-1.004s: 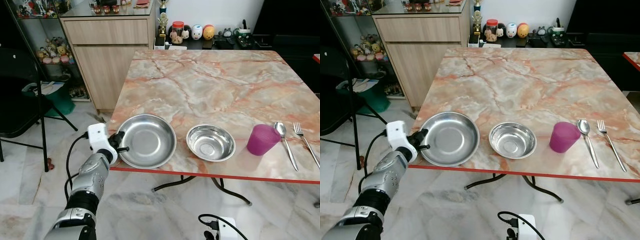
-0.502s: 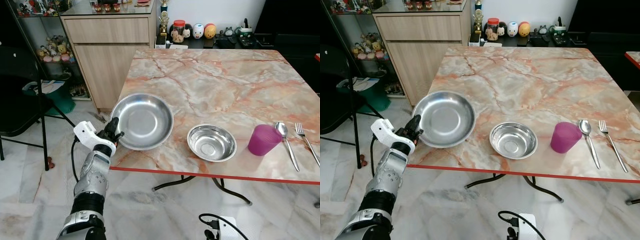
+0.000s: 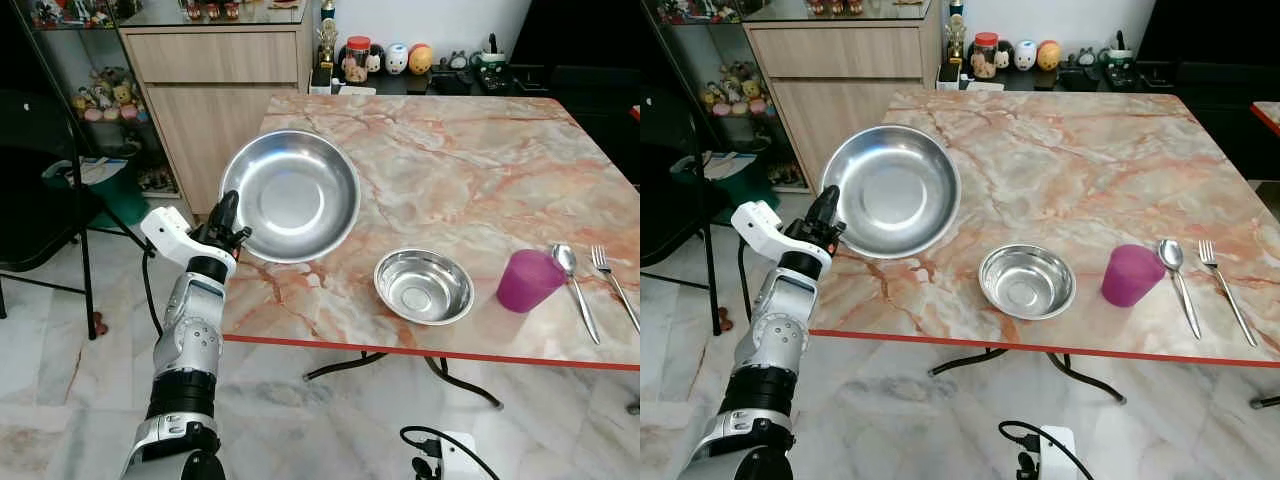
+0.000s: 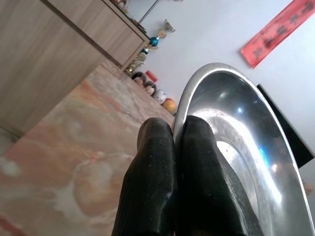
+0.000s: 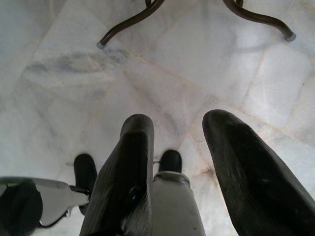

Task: Setting the table

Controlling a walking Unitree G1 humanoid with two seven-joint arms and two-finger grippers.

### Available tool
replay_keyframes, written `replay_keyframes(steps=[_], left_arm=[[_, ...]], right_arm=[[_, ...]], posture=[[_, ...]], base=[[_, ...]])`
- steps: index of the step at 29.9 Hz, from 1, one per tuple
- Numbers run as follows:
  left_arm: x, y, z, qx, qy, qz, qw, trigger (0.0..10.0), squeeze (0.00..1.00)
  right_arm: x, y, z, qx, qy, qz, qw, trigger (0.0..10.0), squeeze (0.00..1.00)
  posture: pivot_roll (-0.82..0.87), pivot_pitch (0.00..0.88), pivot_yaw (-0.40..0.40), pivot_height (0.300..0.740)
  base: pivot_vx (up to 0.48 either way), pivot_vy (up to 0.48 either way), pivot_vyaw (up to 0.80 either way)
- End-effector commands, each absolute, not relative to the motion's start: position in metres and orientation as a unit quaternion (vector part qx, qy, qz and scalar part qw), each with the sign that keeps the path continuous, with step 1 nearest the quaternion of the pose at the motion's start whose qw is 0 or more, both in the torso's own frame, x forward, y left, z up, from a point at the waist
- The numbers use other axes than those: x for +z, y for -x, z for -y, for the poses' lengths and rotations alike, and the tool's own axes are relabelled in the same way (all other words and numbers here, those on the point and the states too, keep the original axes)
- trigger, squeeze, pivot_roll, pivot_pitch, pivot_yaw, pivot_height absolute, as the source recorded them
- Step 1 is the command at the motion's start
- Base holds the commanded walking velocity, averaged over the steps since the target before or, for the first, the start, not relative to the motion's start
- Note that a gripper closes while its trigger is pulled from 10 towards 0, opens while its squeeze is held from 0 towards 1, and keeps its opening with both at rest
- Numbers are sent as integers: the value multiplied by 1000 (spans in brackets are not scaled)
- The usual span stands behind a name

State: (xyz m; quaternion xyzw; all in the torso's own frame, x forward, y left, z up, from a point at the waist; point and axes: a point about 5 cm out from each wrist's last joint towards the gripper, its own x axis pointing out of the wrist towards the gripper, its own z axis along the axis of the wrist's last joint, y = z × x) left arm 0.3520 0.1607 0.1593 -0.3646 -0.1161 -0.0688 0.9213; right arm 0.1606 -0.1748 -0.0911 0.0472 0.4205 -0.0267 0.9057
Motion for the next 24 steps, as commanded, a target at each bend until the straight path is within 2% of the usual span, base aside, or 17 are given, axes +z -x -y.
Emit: replay_keyframes(steps=[1,24], left_arm=[[168,-350,-165,-68,352,141,923,10000,0],[172,-349,-152,-91,342,143,924,10000,0]], right_arm=[[-92,-159,175,-33,-53,-419,906,10000,0],[-94,-154,173,-28,-54,-425,903,10000,0]], posture=[[84,0,-5,740],[94,0,-5,740]], base=[[0,0,0],[0,-281,0]])
